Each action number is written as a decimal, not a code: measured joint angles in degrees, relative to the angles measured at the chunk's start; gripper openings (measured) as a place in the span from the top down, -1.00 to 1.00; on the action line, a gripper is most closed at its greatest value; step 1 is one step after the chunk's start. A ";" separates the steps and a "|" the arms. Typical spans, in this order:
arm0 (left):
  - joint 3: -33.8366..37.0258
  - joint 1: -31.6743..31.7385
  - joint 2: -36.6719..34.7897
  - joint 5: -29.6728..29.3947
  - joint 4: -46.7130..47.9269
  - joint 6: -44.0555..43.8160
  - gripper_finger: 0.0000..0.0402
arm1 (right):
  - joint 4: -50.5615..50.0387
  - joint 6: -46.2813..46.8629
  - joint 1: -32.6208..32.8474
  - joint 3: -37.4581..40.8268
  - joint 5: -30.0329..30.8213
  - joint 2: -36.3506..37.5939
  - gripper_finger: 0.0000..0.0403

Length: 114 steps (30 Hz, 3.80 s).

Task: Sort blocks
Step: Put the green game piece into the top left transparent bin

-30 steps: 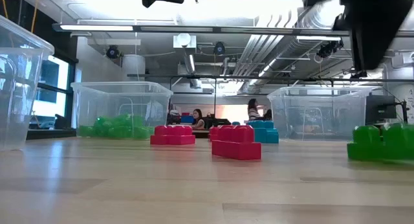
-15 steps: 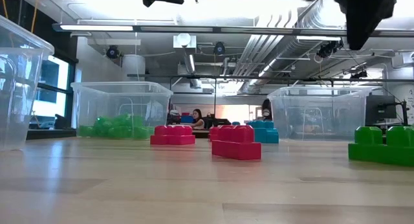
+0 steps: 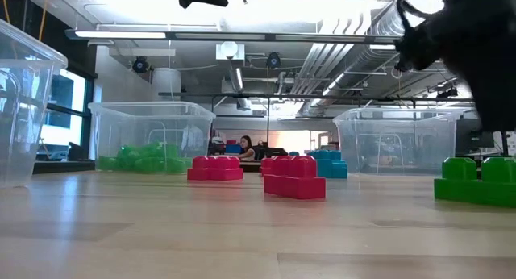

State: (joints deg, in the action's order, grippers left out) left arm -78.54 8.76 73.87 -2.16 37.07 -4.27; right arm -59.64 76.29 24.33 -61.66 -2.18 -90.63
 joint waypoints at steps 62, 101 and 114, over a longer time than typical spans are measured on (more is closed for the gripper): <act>-0.04 -3.71 9.13 19.48 -32.88 -2.73 -0.19 | 29.28 -55.51 -14.33 -25.65 21.33 10.61 1.00; -0.09 -0.19 7.89 19.63 -27.32 -1.38 0.45 | 27.78 -57.24 -14.61 -28.36 21.65 8.71 0.30; -0.04 14.95 1.17 -21.33 10.95 3.61 0.45 | 2.69 -54.63 -14.91 -40.32 28.52 8.92 -0.19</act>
State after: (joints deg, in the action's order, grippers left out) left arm -78.58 23.71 75.03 -23.49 48.02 -0.66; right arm -56.94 21.66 9.43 -101.97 26.34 -81.71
